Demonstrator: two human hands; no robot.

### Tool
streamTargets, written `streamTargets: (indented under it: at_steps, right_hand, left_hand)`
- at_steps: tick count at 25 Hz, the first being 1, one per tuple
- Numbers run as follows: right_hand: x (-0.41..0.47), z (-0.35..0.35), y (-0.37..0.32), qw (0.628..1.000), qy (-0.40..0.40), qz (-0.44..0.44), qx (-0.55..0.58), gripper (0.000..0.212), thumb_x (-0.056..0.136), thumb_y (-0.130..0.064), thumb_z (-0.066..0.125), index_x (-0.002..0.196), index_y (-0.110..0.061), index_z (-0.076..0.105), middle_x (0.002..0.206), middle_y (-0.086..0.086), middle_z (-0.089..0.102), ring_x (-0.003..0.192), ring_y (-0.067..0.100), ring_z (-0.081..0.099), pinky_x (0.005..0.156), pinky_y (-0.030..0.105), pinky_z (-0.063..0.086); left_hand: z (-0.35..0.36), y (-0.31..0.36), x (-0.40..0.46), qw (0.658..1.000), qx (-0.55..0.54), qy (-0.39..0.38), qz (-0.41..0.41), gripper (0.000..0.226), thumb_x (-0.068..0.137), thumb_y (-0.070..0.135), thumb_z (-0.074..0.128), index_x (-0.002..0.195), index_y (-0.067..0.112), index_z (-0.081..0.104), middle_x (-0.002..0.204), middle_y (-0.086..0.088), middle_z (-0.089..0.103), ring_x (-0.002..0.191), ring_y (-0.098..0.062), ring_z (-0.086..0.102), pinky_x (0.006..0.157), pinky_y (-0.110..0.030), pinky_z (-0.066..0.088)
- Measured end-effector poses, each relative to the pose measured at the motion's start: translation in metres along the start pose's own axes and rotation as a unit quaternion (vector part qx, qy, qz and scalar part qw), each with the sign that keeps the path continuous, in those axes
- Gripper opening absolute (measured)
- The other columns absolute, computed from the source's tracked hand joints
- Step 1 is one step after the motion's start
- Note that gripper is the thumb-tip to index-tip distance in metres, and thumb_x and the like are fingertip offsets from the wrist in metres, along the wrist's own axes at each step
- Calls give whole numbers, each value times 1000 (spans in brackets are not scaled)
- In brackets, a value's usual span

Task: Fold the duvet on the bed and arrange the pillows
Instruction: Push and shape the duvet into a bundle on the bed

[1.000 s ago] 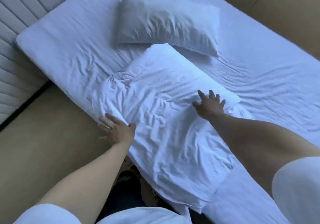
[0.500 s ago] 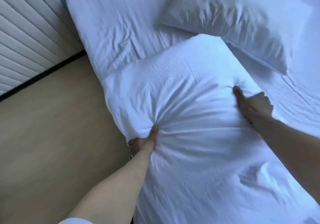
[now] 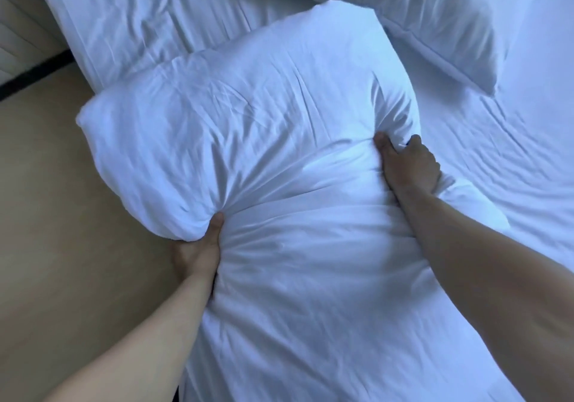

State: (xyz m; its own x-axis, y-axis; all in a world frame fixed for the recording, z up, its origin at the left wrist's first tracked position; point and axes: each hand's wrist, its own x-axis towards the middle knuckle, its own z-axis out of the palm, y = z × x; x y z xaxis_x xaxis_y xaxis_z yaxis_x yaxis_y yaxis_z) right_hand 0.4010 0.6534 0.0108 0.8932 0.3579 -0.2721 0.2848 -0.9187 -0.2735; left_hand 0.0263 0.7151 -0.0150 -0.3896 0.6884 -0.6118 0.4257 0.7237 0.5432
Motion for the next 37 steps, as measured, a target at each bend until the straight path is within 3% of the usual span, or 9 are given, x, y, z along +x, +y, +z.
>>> streamTargets:
  at_steps: [2,5,12,16,21,25,27,31,37]
  right_hand:
    - [-6,-11,-3,999,-28,16,25,75,83,-82,45,102,-11,58,110,18,69,110,39,61,94,48,47]
    - [-26,-37,-17,995,-36,57,72,63,84,-74,53,103,-16,65,112,15,70,111,38,62,89,43,47]
    - [-103,-133,-69,979,21,87,183,45,90,-57,62,86,-12,66,72,2,59,83,31,56,72,34,38]
    - [-141,-184,-135,971,50,90,216,46,85,-60,60,85,-15,69,71,7,69,70,31,65,70,34,45]
    - [-176,-210,-255,953,112,100,264,46,85,-61,60,87,-16,69,71,9,71,71,30,69,72,36,52]
    - [-197,-213,-353,939,131,115,297,46,87,-58,63,85,-13,70,64,8,70,62,27,68,70,36,54]
    - [-197,-207,-383,933,135,116,313,47,85,-60,62,85,-14,70,67,9,71,67,30,69,75,40,58]
    - [-167,-198,-442,913,134,137,360,47,86,-57,63,94,-11,72,77,10,71,80,32,68,84,40,56]
    - [-56,-184,-526,879,129,169,427,48,89,-55,63,106,-11,72,103,15,72,102,36,67,91,39,51]
  left_hand:
    - [-15,5,1,999,-9,-32,6,53,66,65,85,96,26,65,108,6,67,103,-18,62,88,-29,44]
    - [-37,14,-1,997,-42,-68,-21,54,56,69,89,83,30,64,95,11,69,98,-20,67,93,-36,54]
    - [-122,86,-31,981,-98,-170,-10,58,68,45,92,108,16,61,99,1,66,94,-25,64,86,-35,50]
    - [-184,166,9,975,-97,-198,34,74,60,50,96,115,14,61,110,-3,66,99,-26,65,91,-35,51]
    - [-253,303,100,957,-78,-252,118,121,35,70,96,133,8,60,125,-8,68,110,-30,67,101,-45,54]
    - [-316,416,160,942,-45,-269,194,101,46,72,92,121,11,63,115,-6,70,103,-30,68,97,-44,56]
    - [-327,466,177,933,-20,-275,231,95,48,70,92,117,12,65,112,-3,69,102,-28,68,97,-43,55]
    - [-321,559,215,924,-1,-249,291,118,32,86,86,124,14,68,121,-2,73,104,-26,71,97,-42,56]
    - [-266,717,250,904,56,-229,356,99,69,71,80,136,1,57,135,-13,64,118,-31,63,95,-32,49]
